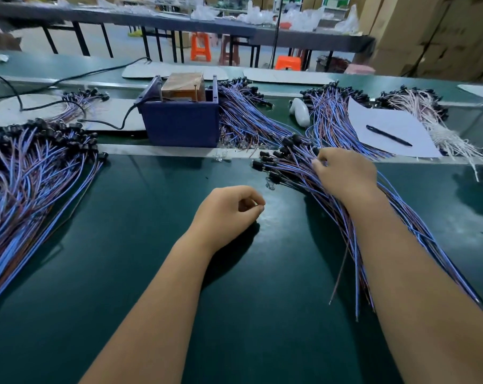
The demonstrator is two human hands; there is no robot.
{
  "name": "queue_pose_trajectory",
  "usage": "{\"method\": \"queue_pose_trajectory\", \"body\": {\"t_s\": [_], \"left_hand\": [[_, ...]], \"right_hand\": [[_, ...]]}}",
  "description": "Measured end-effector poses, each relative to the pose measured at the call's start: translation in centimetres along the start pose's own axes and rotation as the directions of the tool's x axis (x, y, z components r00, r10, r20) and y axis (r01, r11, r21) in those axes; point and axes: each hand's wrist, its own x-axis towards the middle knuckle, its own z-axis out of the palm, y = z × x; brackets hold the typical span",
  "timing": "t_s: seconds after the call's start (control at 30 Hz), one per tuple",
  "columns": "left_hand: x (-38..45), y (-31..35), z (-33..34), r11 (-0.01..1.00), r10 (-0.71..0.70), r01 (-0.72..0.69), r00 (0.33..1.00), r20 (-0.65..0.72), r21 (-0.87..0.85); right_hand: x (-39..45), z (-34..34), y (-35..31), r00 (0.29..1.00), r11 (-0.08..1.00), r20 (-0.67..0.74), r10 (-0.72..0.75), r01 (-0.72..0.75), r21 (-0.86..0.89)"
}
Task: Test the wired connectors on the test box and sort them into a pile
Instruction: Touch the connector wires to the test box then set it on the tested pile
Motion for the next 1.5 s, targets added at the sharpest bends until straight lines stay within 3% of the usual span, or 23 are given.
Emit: {"method": "queue_pose_trajectory", "body": {"t_s": [0.13, 0.23, 0.37, 0.47, 0.57, 0.7, 0.83, 0.93, 1.03, 1.23, 1.4, 1.5], "left_hand": [[-0.1, 0.1, -0.1, 1.0, -0.018, 0.018, 1.0, -0.016, 0.002], [0.1, -0.3, -1.3, 0.994, -0.072, 0.09, 0.973, -0.221, 0.069], [0.3, -1.9, -3.9, 0.953, -0.189, 0.285, 0.82, -0.54, 0.1], [0.1, -3.1, -5.4, 0.914, -0.217, 0.386, 0.722, -0.657, 0.123], [-0.5, -4.1, -6.9, 0.842, -0.224, 0.509, 0.632, -0.742, 0.18], [-2.0, -5.6, -9.7, 0.671, -0.359, 0.723, 0.508, -0.783, 0.162], [-2.1, -6.1, -10.4, 0.527, -0.579, 0.827, 0.519, -0.629, 0.197], [-1.7, -6.0, -10.0, 0.504, -0.569, 0.829, 0.529, -0.629, 0.241], [-1.6, -6.1, -10.0, 0.567, -0.509, 0.797, 0.539, -0.671, 0.21], [-1.2, -6.1, -9.7, 0.62, -0.484, 0.741, 0.62, -0.617, 0.259], [-1.1, -5.8, -8.9, 0.71, -0.373, 0.685, 0.564, -0.737, 0.166], [-0.7, -5.8, -8.7, 0.836, -0.275, 0.539, 0.569, -0.775, 0.099]], "right_hand": [[-0.3, 0.3, -1.9, 0.998, 0.985, -0.057, -0.018, 0.008, -0.17], [-1.3, 0.7, -6.0, 0.989, 0.995, -0.124, -0.087, 0.081, -0.055], [-3.8, 2.5, -12.8, 0.968, 0.95, -0.006, -0.252, 0.249, 0.187], [-5.9, 3.9, -17.6, 0.921, 0.845, 0.133, -0.366, 0.269, 0.463], [-7.3, 5.4, -19.8, 0.868, 0.83, 0.075, -0.491, 0.44, 0.342], [-6.7, 5.9, -19.3, 0.878, 0.818, 0.091, -0.469, 0.393, 0.42], [-6.9, 5.8, -18.9, 0.88, 0.796, 0.078, -0.469, 0.383, 0.469], [-7.1, 5.7, -18.7, 0.882, 0.788, 0.081, -0.464, 0.369, 0.493], [-7.1, 5.5, -18.6, 0.883, 0.775, 0.091, -0.461, 0.351, 0.525], [-7.0, 5.1, -18.5, 0.902, 0.735, 0.098, -0.421, 0.276, 0.619], [-7.1, 4.9, -18.5, 0.927, 0.66, 0.095, -0.363, 0.183, 0.728], [-7.0, 4.8, -18.4, 0.945, 0.6, 0.087, -0.314, 0.127, 0.79]]}}
